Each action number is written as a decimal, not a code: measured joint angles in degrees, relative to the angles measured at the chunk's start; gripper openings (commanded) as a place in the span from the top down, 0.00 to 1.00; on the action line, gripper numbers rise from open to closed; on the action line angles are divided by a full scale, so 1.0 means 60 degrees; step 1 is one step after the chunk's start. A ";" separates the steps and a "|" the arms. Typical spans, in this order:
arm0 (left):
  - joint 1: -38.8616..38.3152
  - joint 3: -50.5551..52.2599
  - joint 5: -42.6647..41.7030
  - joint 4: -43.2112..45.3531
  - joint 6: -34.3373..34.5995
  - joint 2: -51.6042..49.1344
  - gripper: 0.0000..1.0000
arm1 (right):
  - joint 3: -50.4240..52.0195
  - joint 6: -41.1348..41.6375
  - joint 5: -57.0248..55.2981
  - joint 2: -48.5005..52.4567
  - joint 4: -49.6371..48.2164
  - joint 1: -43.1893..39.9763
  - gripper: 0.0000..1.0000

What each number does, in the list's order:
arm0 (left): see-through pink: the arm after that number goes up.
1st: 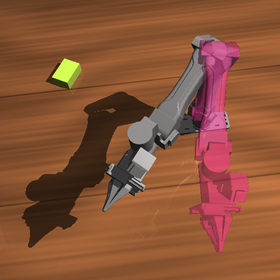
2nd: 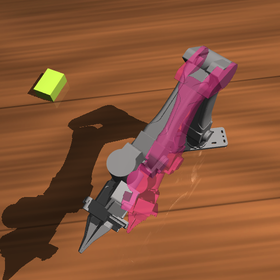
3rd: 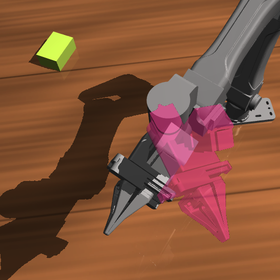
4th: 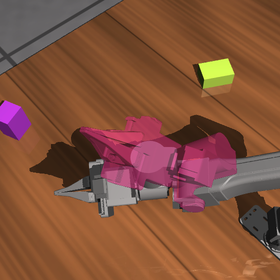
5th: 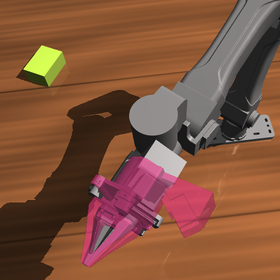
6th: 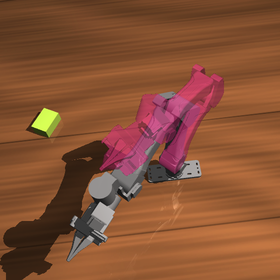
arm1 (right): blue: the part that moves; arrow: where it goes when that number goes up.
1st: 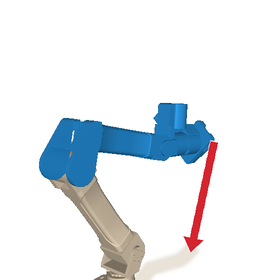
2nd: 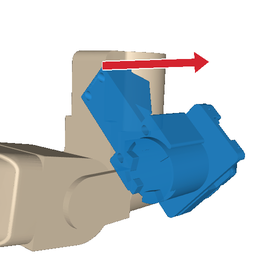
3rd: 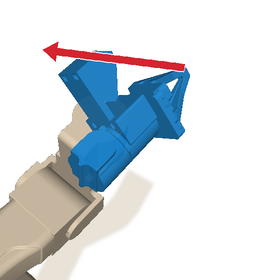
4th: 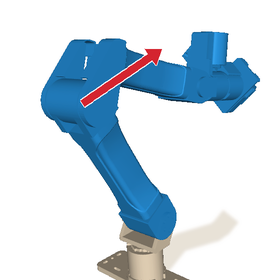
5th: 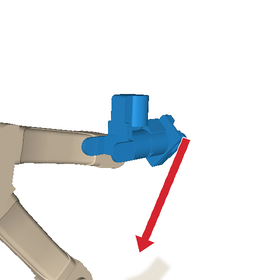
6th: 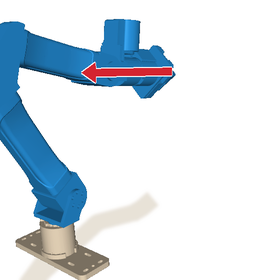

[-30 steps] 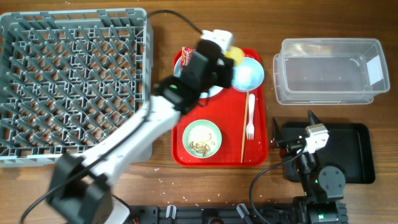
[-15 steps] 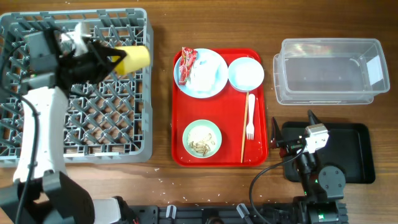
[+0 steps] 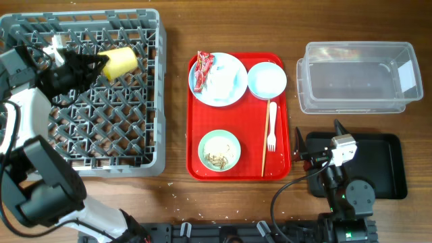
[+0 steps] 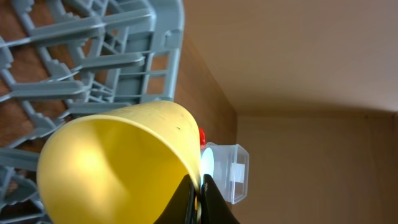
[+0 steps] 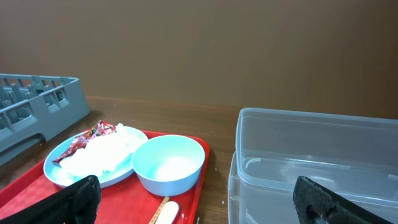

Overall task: Sort waste into correct bins and load items into the dishwasher rack
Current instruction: 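Carry the yellow cup with the left gripper into the dish rack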

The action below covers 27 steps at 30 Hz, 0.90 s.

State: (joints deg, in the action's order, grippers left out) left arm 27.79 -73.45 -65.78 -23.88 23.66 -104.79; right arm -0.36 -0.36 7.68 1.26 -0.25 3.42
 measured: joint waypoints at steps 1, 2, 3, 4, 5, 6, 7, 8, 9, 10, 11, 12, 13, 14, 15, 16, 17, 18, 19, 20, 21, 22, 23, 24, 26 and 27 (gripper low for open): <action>0.0018 0.0000 -0.0025 0.0073 -0.0007 -0.0208 0.96 | 0.0000 0.0000 0.0000 0.0000 0.0000 0.0000 0.00; 0.0062 0.0000 -0.0022 0.0175 -0.0004 -0.0423 0.96 | 0.0000 0.0000 0.0000 0.0000 0.0000 0.0000 0.00; 0.0146 0.0000 -0.0109 0.0259 -0.0007 -0.0583 0.96 | 0.0000 0.0000 0.0004 0.0000 0.0000 0.0000 0.00; 0.0262 0.0000 -0.0146 0.0368 -0.0007 -0.0630 0.96 | 0.0000 0.0000 0.0000 0.0004 0.0000 0.0000 0.00; 0.0401 0.0000 -0.0135 0.0393 -0.0004 -0.0630 0.96 | 0.0000 0.0000 0.0004 0.0000 0.0000 0.0000 0.00; 0.0597 0.0000 -0.0138 0.0423 -0.0004 -0.0630 0.96 | 0.0000 0.0000 0.0004 0.0000 0.0000 0.0000 0.00; 0.0729 0.0000 -0.0164 0.0419 -0.0004 -0.0634 0.96 | 0.0000 0.0000 0.0004 0.0004 0.0000 0.0000 0.00; 0.0867 0.0000 -0.0182 0.0419 -0.0004 -0.0634 0.96 | 0.0000 0.0000 0.0004 0.0004 0.0000 0.0000 0.00; 0.0984 0.0000 -0.0215 0.0412 -0.0004 -0.0634 0.96 | 0.0000 0.0000 0.0004 0.0000 0.0000 0.0000 0.00; 0.1111 0.0000 -0.0237 0.0382 -0.0004 -0.0630 0.96 | 0.0000 0.0000 0.0000 0.0000 0.0000 0.0000 0.00; 0.1220 0.0000 -0.0248 0.0346 -0.0004 -0.0634 0.96 | 0.0000 0.0000 0.0000 0.0004 0.0000 0.0000 0.00; 0.1293 -0.0004 -0.0248 0.0306 -0.0007 -0.0634 0.96 | 0.0000 0.0000 0.0000 0.0000 0.0000 0.0000 0.00; 0.1341 -0.0004 -0.0229 0.0211 -0.0007 -0.0630 0.96 | 0.0000 0.0000 0.0000 0.0004 0.0000 0.0000 0.00; 0.1359 -0.0011 -0.0138 0.0069 -0.0011 -0.0630 0.96 | 0.0000 0.0000 0.0004 0.0004 0.0000 0.0000 0.00; 0.1362 -0.0047 -0.0011 -0.0051 -0.0011 -0.0623 0.96 | 0.0000 0.0000 0.0004 0.0000 0.0000 0.0000 0.00; 0.1362 -0.0084 0.0073 -0.0091 -0.0080 -0.0616 0.96 | 0.0000 0.0000 0.0000 0.0004 0.0000 0.0000 0.01; 0.1362 -0.0113 0.0149 -0.0124 -0.0197 -0.0605 0.96 | 0.0000 0.0000 0.0004 0.0000 0.0000 0.0000 0.00; 0.1362 -0.0124 0.0200 -0.0135 -0.0361 -0.0601 0.96 | 0.0000 0.0000 0.0004 0.0004 0.0000 0.0000 0.00; 0.1362 -0.0127 0.0237 -0.0142 -0.0492 -0.0597 0.96 | 0.0000 0.0000 0.0004 0.0000 0.0000 0.0000 0.00; 0.1362 -0.0127 0.0364 -0.0120 -0.0619 -0.0594 0.96 | 0.0000 0.0000 0.0000 0.0004 0.0000 0.0000 0.00; 0.1381 -0.0127 0.0572 -0.0149 -0.0758 -0.0594 0.96 | 0.0000 0.0000 0.0004 0.0004 0.0000 0.0000 0.00; 0.1388 -0.0142 0.0648 -0.0237 -0.0801 -0.0586 0.96 | 0.0000 0.0000 0.0004 0.0000 0.0000 0.0000 0.00; 0.1388 -0.0157 0.0769 -0.0324 -0.0856 -0.0561 0.96 | 0.0000 0.0000 0.0004 0.0000 0.0000 0.0000 0.00; 0.1388 -0.0197 0.0900 -0.0470 -0.0896 -0.0532 0.96 | 0.0000 0.0000 0.0004 0.0000 0.0000 0.0000 0.00; 0.1388 -0.0244 0.1064 -0.0616 -0.0940 -0.0488 0.96 | 0.0000 0.0000 0.0000 0.0000 0.0000 0.0000 0.00; 0.1388 -0.0251 0.1118 -0.0696 -0.0965 -0.0463 0.96 | 0.0000 0.0000 0.0000 0.0000 0.0000 0.0000 0.00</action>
State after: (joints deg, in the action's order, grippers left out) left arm 36.12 -74.96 -59.07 -28.05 17.87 -107.57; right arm -0.36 -0.36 7.68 1.26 -0.25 3.42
